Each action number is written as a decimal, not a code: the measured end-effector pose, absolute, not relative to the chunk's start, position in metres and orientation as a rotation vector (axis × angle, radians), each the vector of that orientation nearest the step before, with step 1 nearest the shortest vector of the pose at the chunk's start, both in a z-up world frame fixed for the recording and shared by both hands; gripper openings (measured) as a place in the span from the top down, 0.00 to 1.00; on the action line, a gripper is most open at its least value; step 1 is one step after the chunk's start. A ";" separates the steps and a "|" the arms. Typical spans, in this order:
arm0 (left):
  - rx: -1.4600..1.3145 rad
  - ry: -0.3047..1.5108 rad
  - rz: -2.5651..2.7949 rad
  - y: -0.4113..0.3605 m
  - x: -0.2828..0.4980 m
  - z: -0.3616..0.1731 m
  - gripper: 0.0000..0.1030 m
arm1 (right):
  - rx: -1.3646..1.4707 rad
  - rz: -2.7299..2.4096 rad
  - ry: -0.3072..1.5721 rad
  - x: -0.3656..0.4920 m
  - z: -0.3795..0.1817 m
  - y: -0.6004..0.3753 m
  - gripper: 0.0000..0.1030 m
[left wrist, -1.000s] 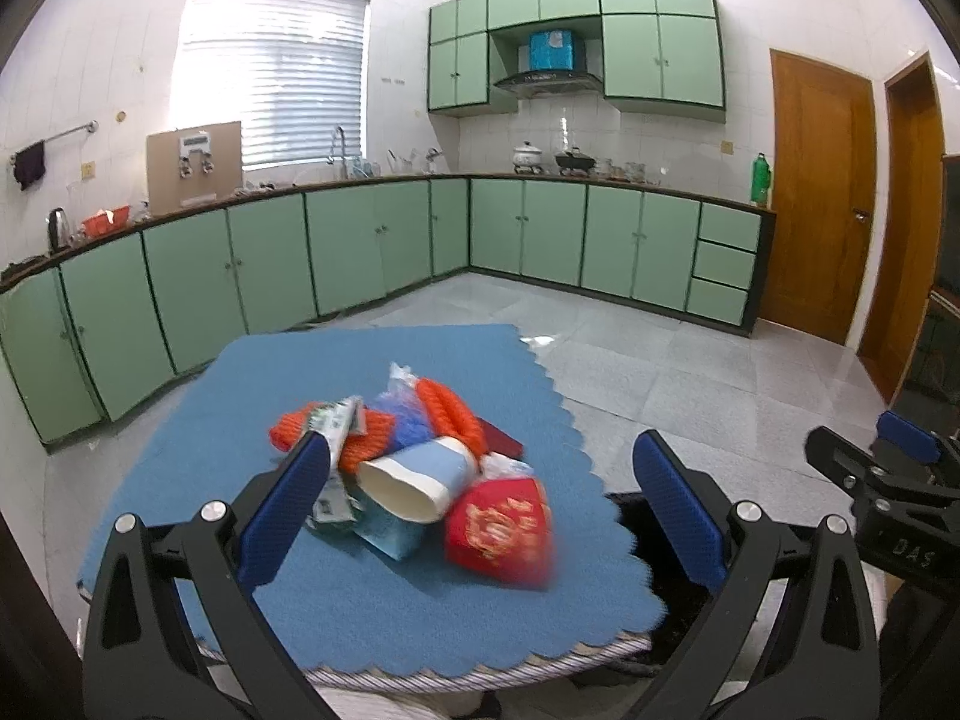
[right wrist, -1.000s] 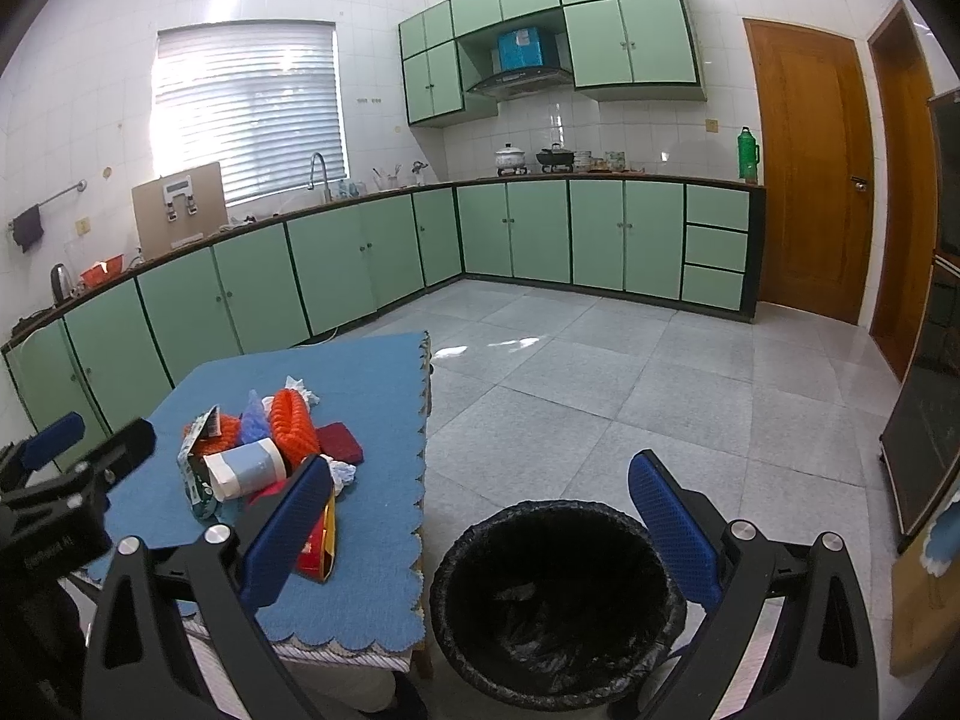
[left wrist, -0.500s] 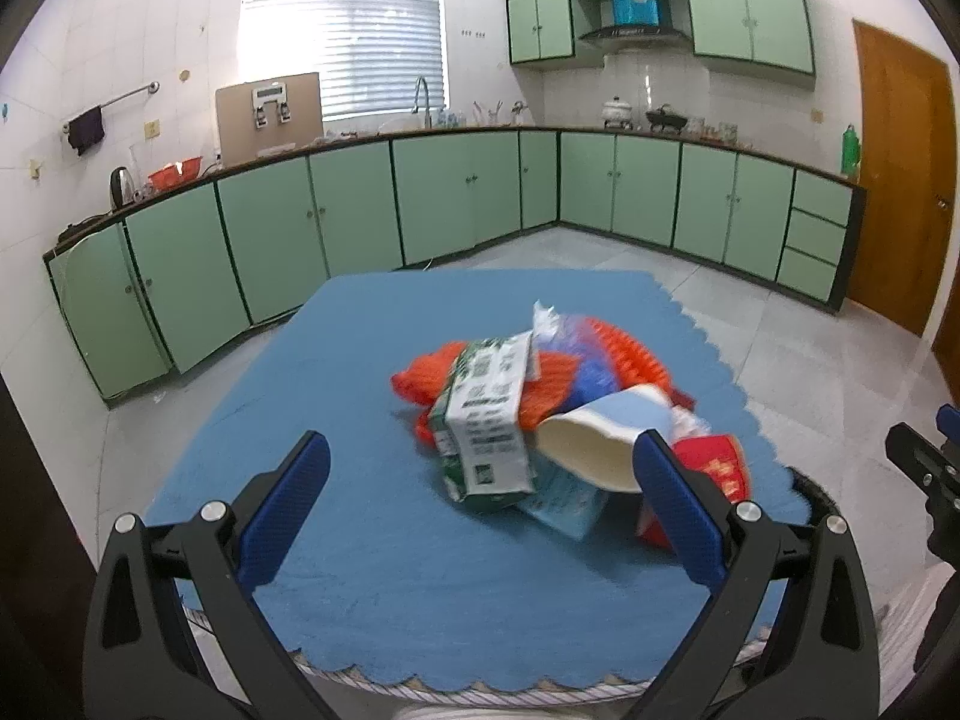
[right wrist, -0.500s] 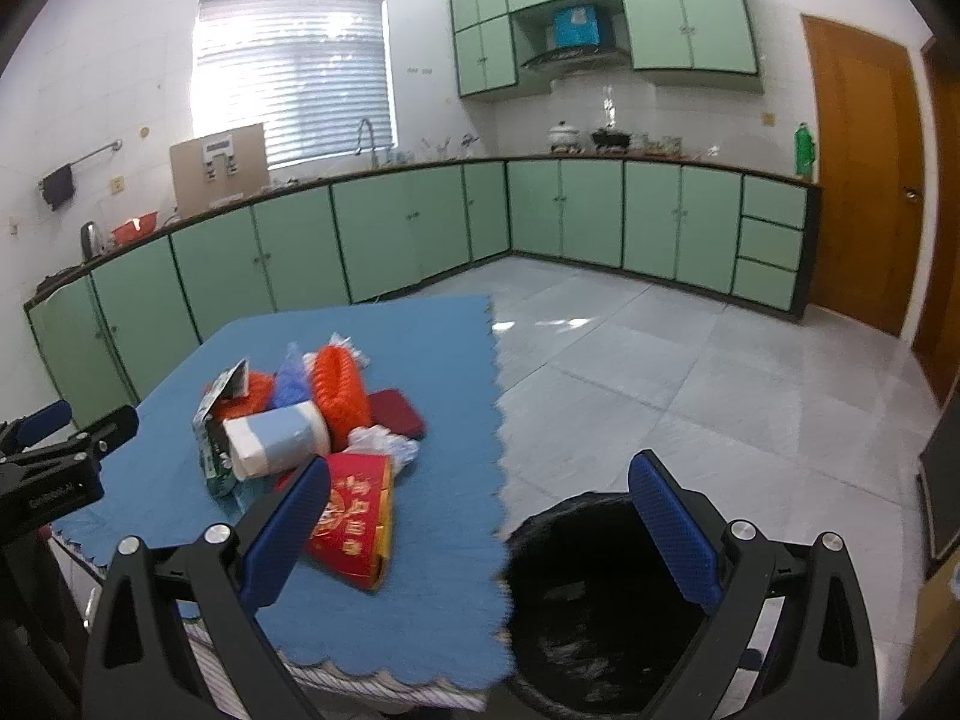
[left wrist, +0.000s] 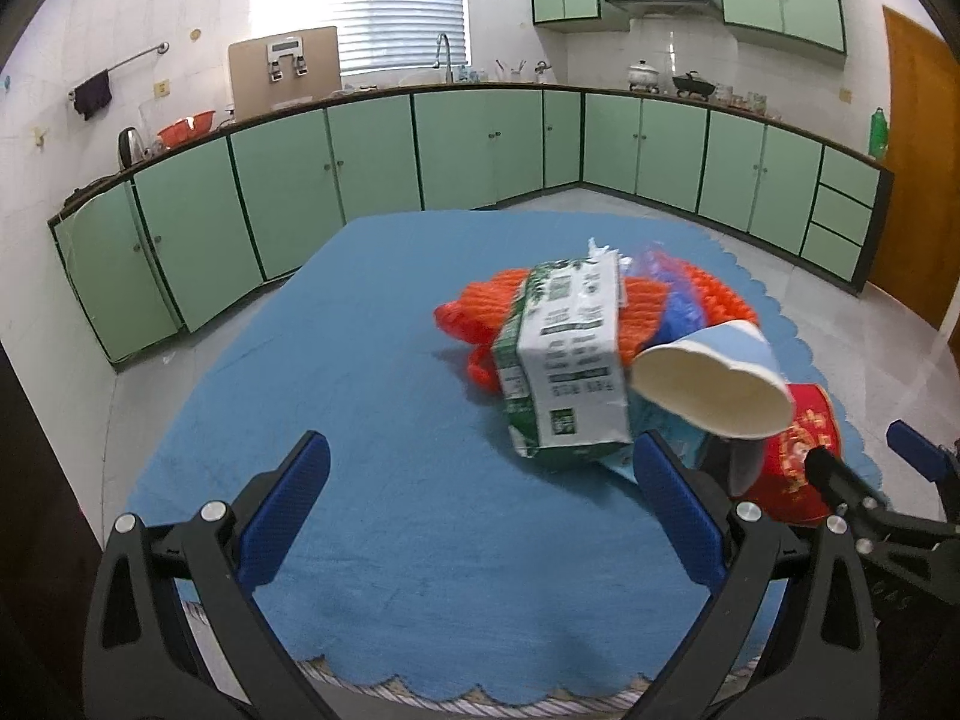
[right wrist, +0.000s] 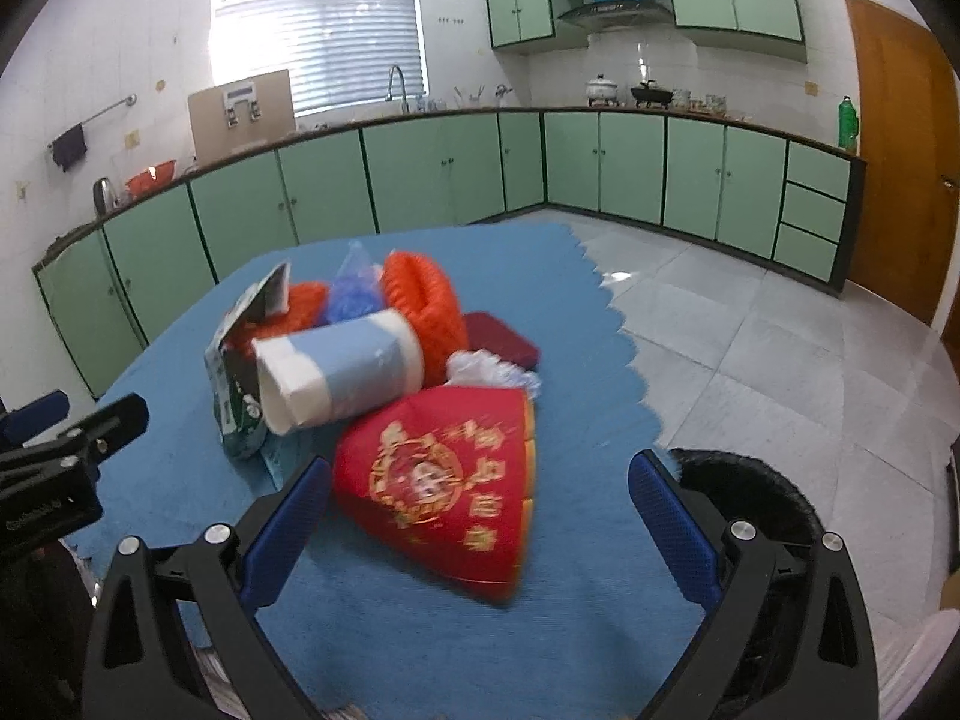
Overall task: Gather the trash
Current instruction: 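Move the right tool toward the red paper hat on the table, then close the right tool on the red paper hat and lift it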
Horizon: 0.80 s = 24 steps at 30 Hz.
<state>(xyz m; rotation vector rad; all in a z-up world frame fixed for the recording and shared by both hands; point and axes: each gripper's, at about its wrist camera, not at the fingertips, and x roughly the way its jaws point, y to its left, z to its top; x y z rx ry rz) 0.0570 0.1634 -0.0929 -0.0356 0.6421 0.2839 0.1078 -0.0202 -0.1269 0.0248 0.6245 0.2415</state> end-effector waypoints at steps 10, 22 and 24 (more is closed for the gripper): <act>-0.040 0.654 0.276 0.174 0.064 -0.105 0.05 | -0.015 0.211 0.648 0.116 -0.142 -0.003 0.06; -0.033 0.650 0.262 0.168 0.069 -0.107 0.05 | 0.027 0.301 0.693 0.125 -0.150 -0.005 0.20; -0.029 0.649 0.259 0.165 0.069 -0.107 0.05 | 0.029 0.309 0.687 0.124 -0.149 -0.008 0.20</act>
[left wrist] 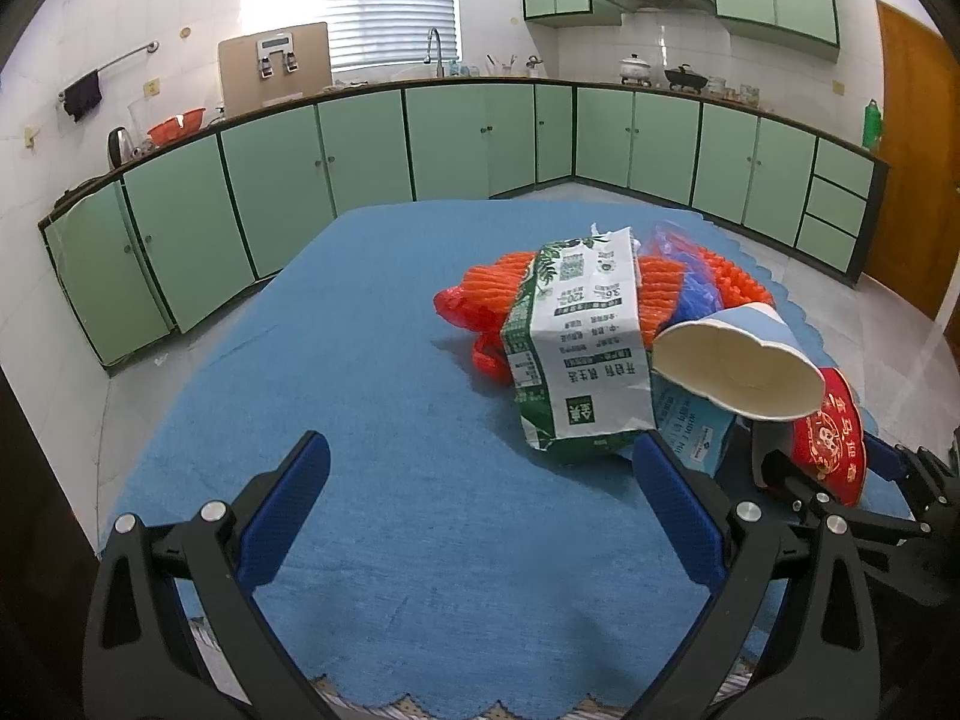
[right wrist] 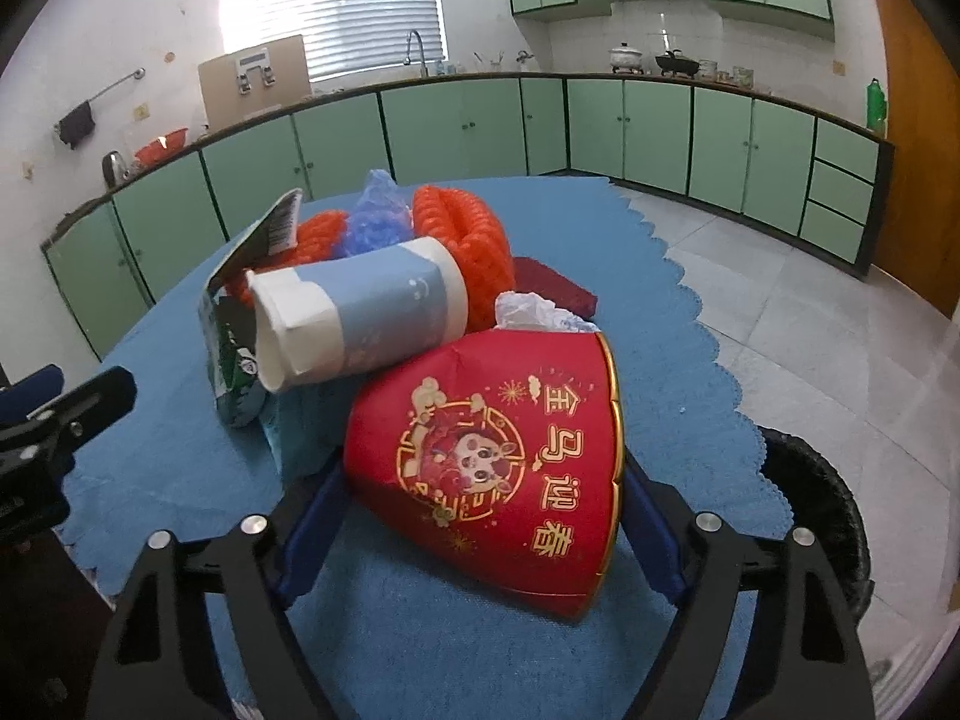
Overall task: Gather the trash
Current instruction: 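Close the right tool on the red paper hat and lift it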
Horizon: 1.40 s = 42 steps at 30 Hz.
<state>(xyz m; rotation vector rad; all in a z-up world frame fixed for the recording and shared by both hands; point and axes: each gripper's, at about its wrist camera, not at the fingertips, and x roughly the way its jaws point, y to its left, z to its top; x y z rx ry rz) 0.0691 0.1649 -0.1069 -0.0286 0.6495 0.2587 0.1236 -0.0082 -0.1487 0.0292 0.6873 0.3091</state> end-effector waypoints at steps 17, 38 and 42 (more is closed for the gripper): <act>-0.005 0.632 0.184 0.126 0.071 -0.100 0.05 | 0.038 0.271 0.649 0.099 -0.129 -0.057 0.21; -0.001 0.635 0.089 0.064 0.086 -0.107 0.05 | 0.087 0.159 0.635 0.105 -0.130 -0.111 0.21; -0.005 0.620 0.137 0.078 0.089 -0.103 0.05 | 0.072 0.172 0.621 0.108 -0.128 -0.107 0.21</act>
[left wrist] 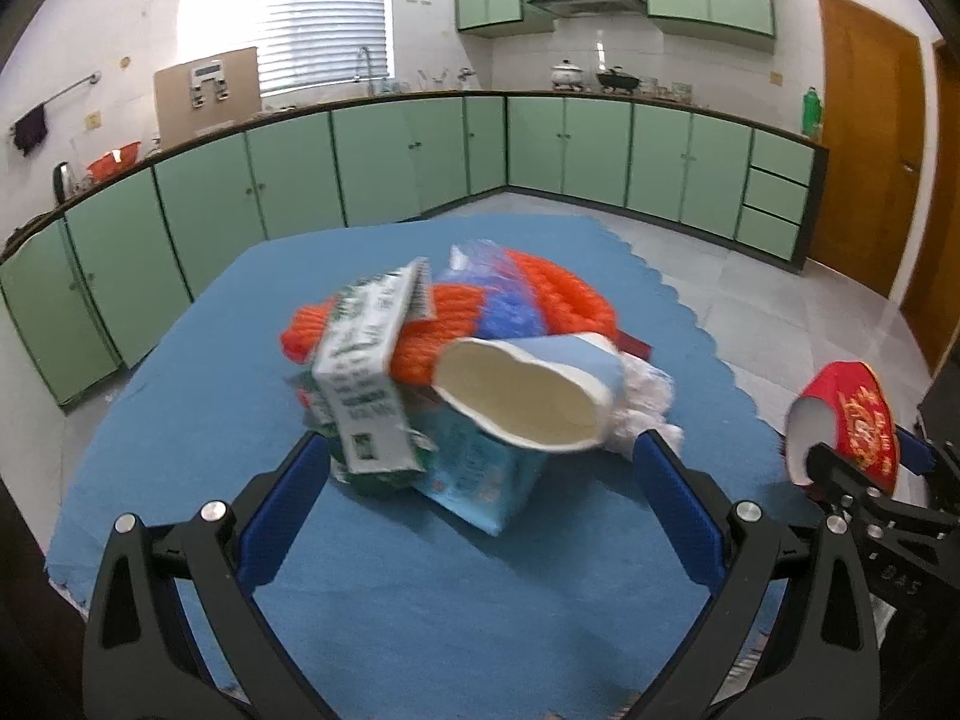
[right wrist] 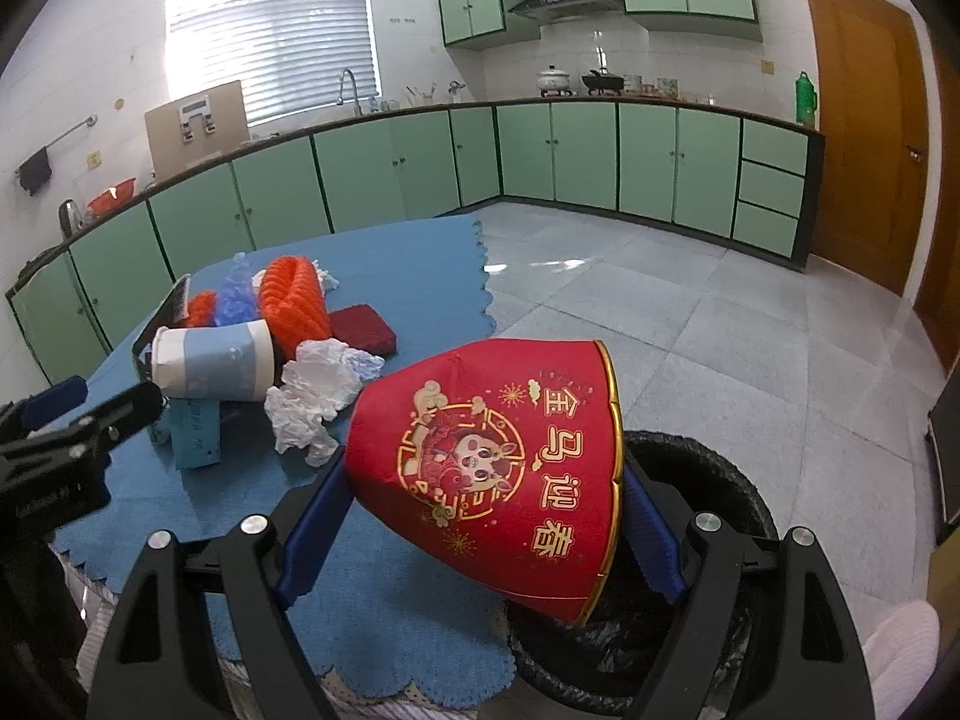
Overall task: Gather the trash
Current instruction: 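Close the right tool on the red paper hat and lift it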
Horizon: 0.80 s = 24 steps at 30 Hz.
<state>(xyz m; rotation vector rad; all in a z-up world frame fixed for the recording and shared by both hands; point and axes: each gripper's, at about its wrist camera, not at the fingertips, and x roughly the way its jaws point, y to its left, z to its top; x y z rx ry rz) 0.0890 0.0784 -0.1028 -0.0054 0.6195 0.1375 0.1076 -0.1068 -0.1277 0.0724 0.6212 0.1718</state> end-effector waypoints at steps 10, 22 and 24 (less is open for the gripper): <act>-0.033 0.589 0.245 0.127 0.099 -0.087 0.05 | 0.061 0.195 0.617 0.120 -0.123 -0.093 0.20; -0.054 0.635 0.273 0.144 0.125 -0.097 0.05 | 0.038 0.201 0.632 0.133 -0.121 -0.082 0.20; -0.055 0.643 0.284 0.149 0.128 -0.100 0.05 | 0.036 0.202 0.636 0.135 -0.121 -0.081 0.20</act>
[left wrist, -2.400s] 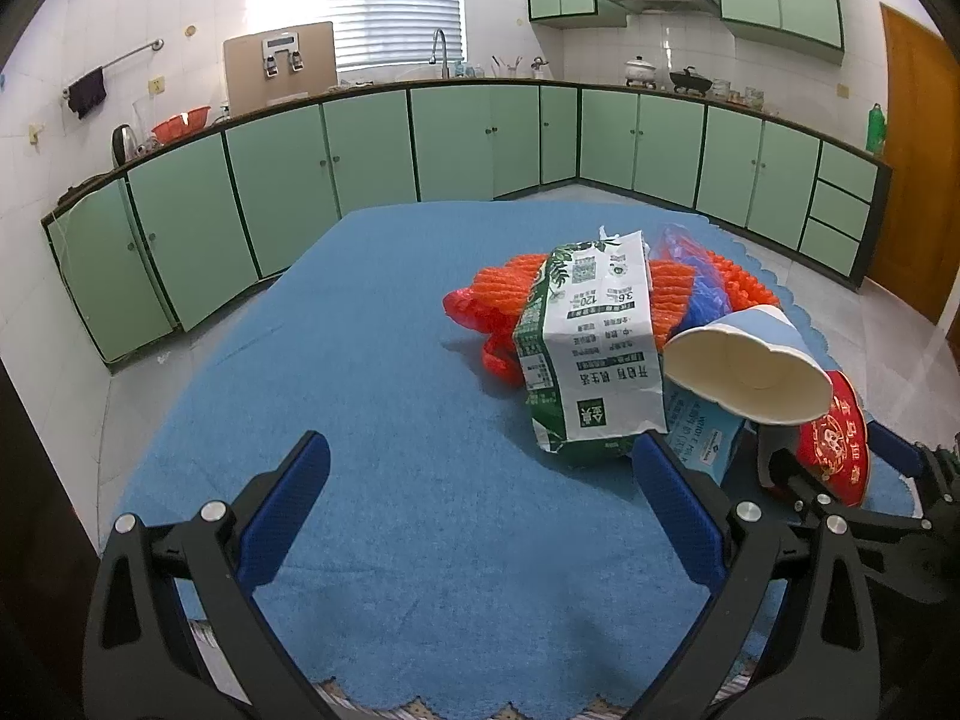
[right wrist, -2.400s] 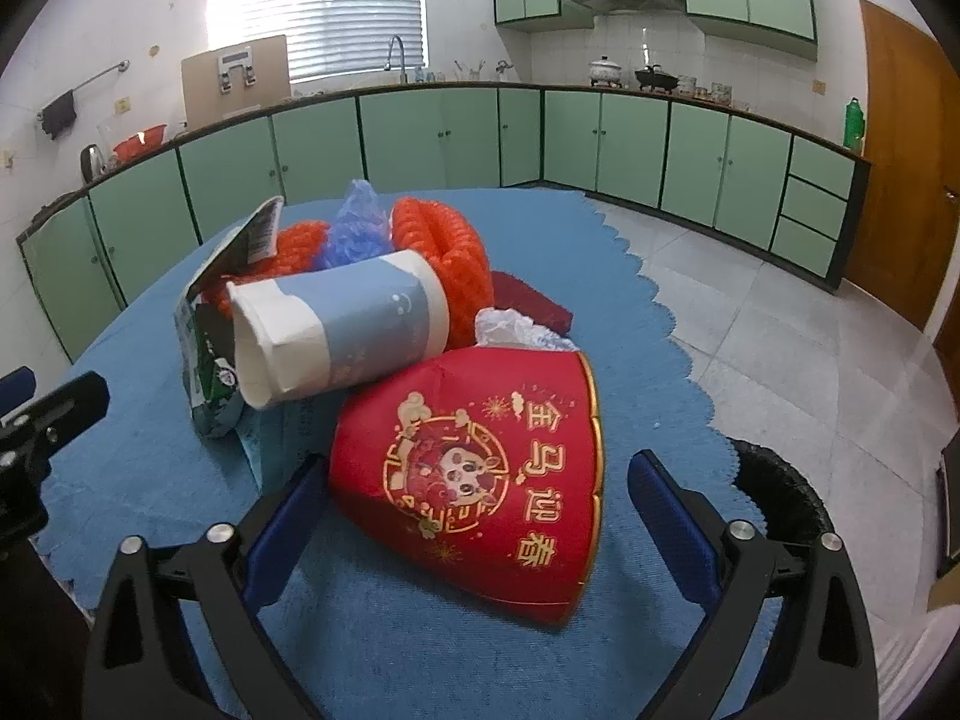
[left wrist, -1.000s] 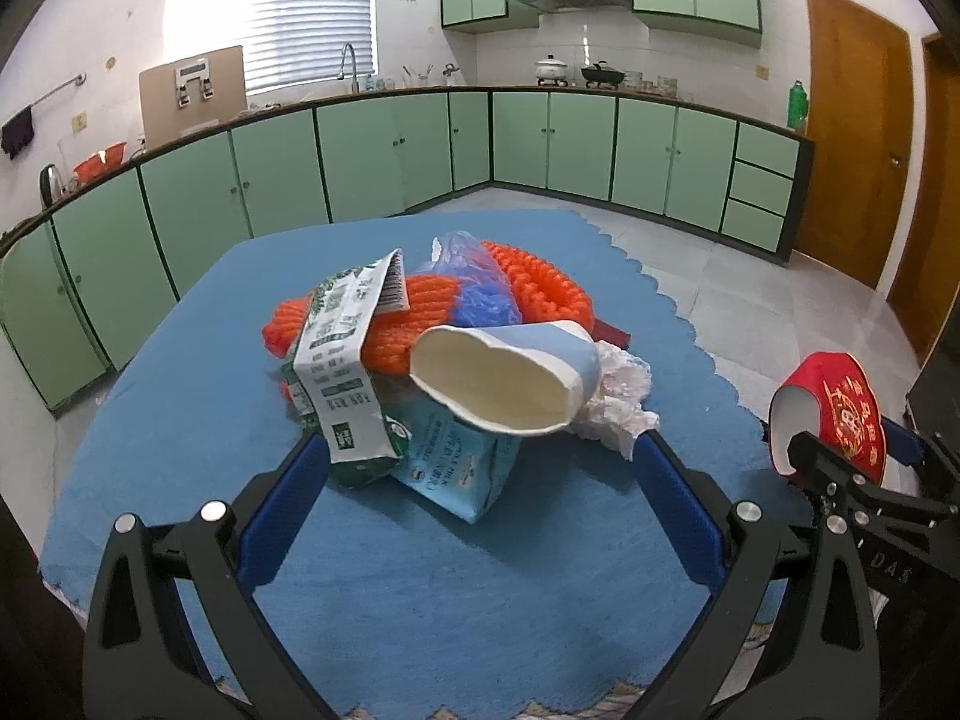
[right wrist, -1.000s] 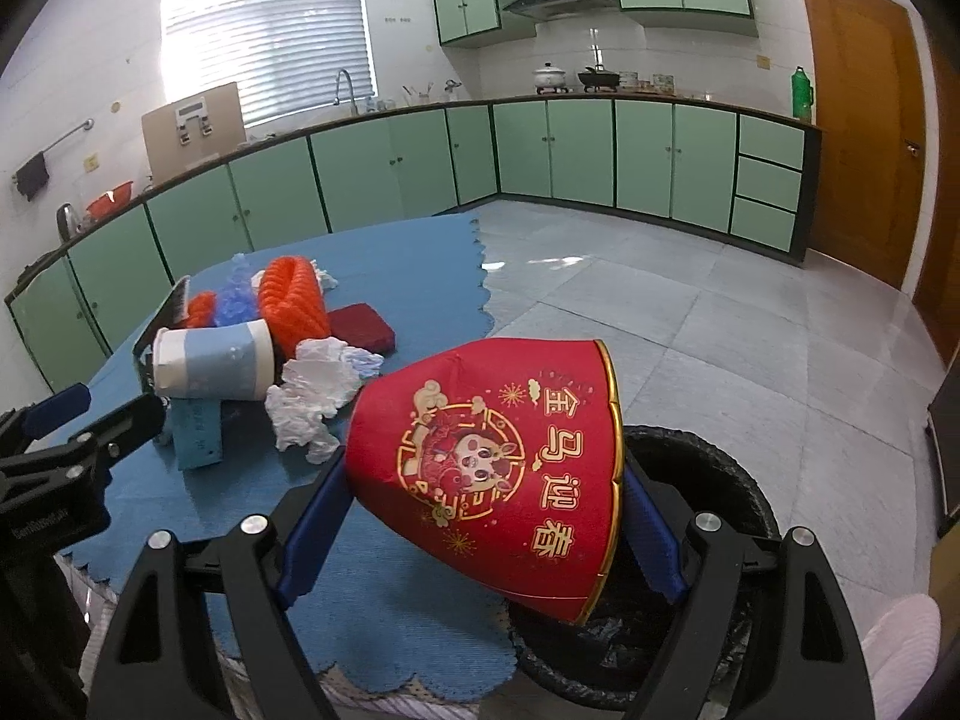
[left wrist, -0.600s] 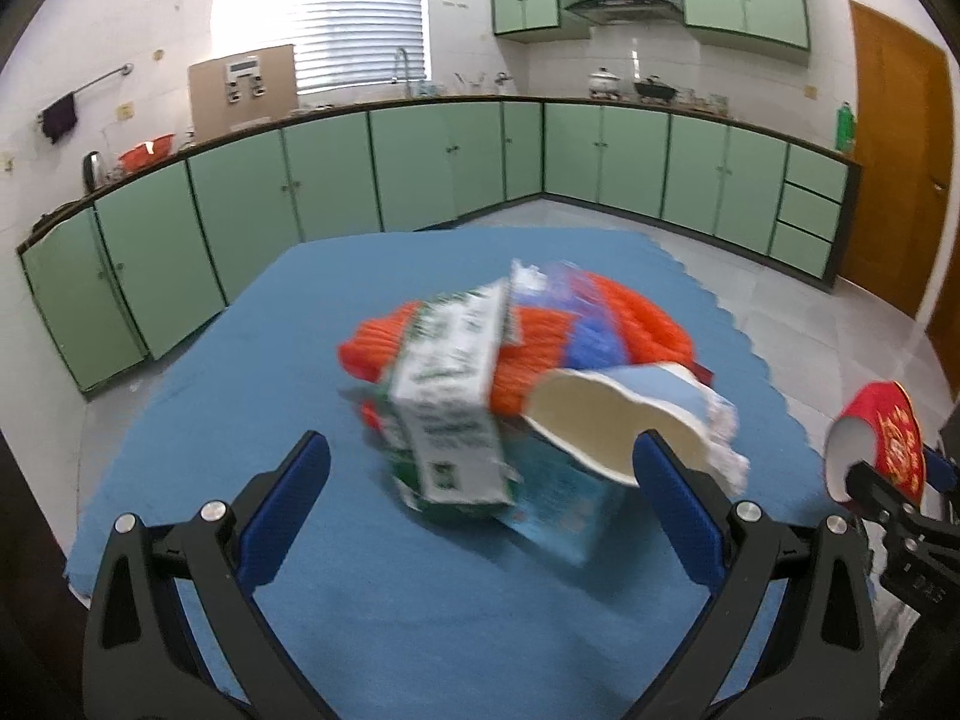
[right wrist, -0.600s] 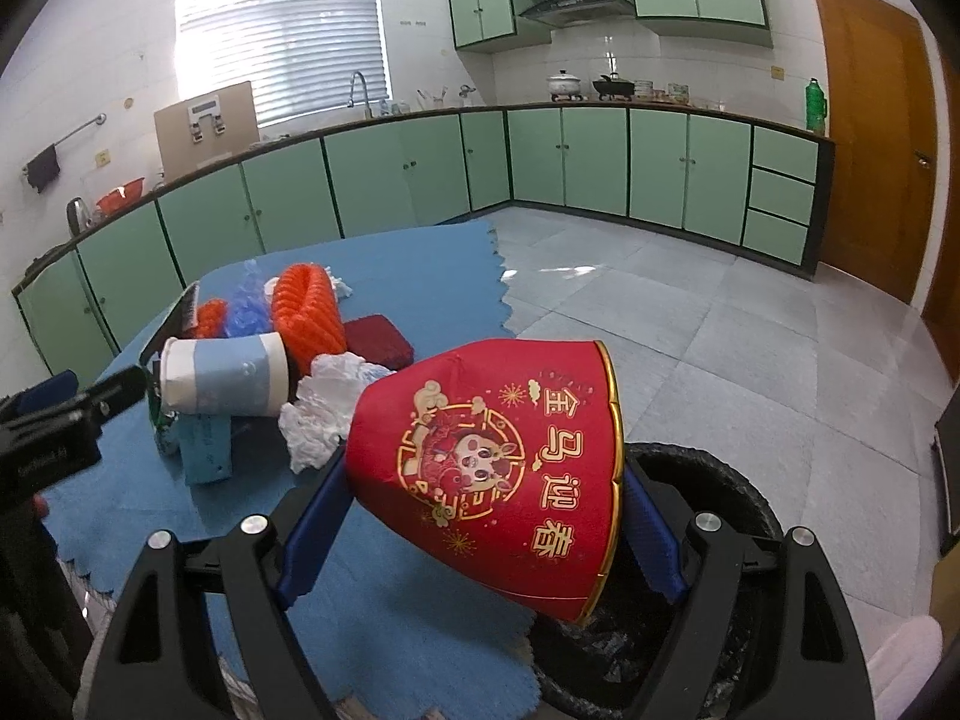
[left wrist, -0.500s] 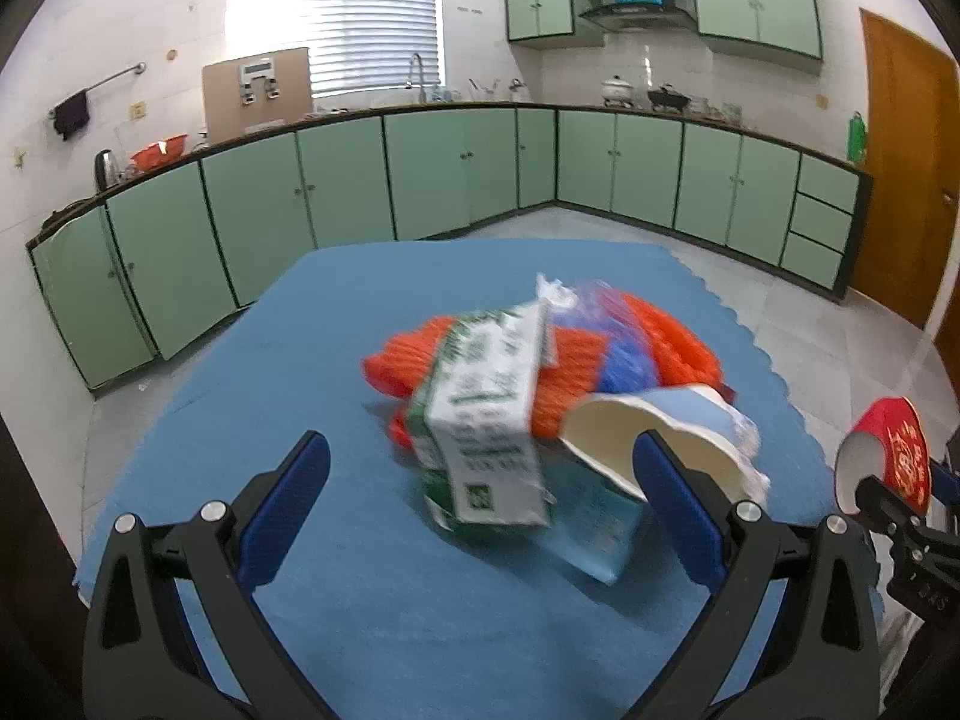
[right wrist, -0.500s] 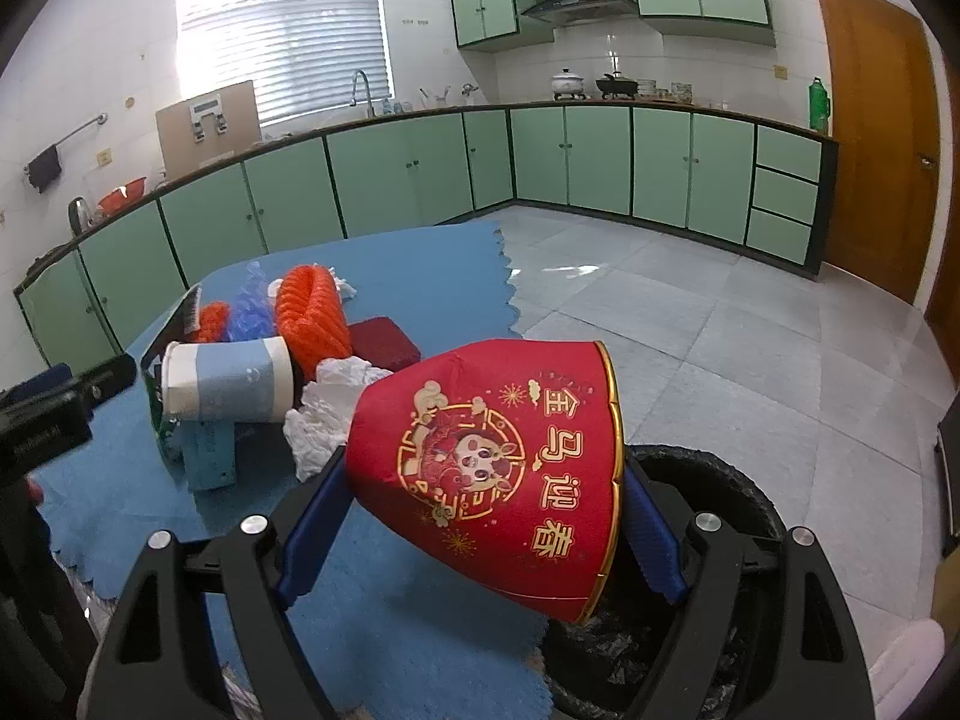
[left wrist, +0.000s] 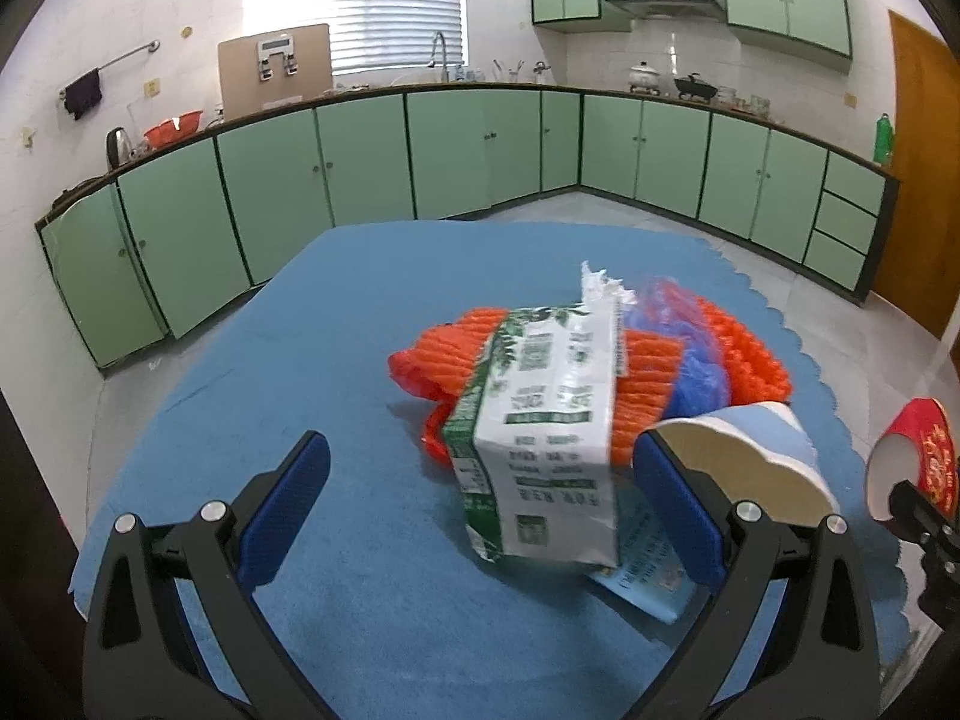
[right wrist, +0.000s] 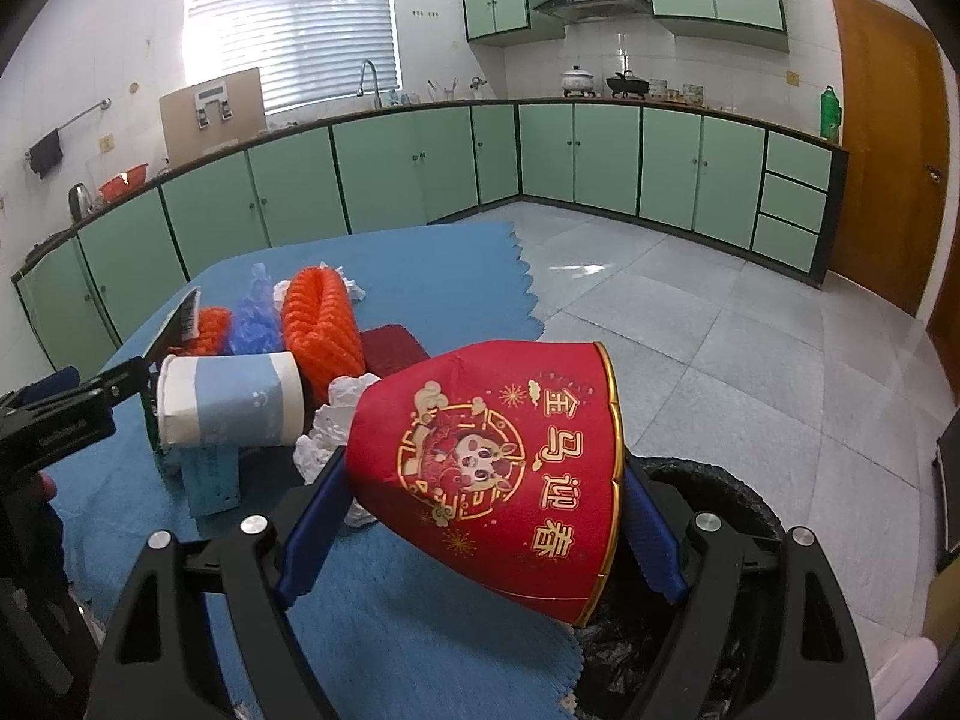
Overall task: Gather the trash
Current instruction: 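Close the right tool on the red paper hat and lift it, then grasp the green-and-white milk carton with the left tool while the right tool holds the hat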
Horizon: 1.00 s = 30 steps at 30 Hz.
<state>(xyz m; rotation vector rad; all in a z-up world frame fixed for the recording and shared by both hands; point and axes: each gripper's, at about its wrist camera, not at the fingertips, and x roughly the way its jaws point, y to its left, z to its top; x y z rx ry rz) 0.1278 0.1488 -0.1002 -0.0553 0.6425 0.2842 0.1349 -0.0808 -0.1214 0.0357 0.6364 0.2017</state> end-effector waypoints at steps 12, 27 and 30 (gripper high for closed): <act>-0.095 0.626 0.307 0.170 0.126 -0.101 0.05 | 0.025 0.204 0.647 0.139 -0.124 -0.078 0.20; -0.205 0.635 0.152 0.174 0.123 -0.114 0.48 | 0.020 0.211 0.655 0.142 -0.125 -0.078 0.20; -0.212 0.633 0.127 0.171 0.124 -0.116 0.62 | 0.021 0.209 0.654 0.142 -0.125 -0.079 0.20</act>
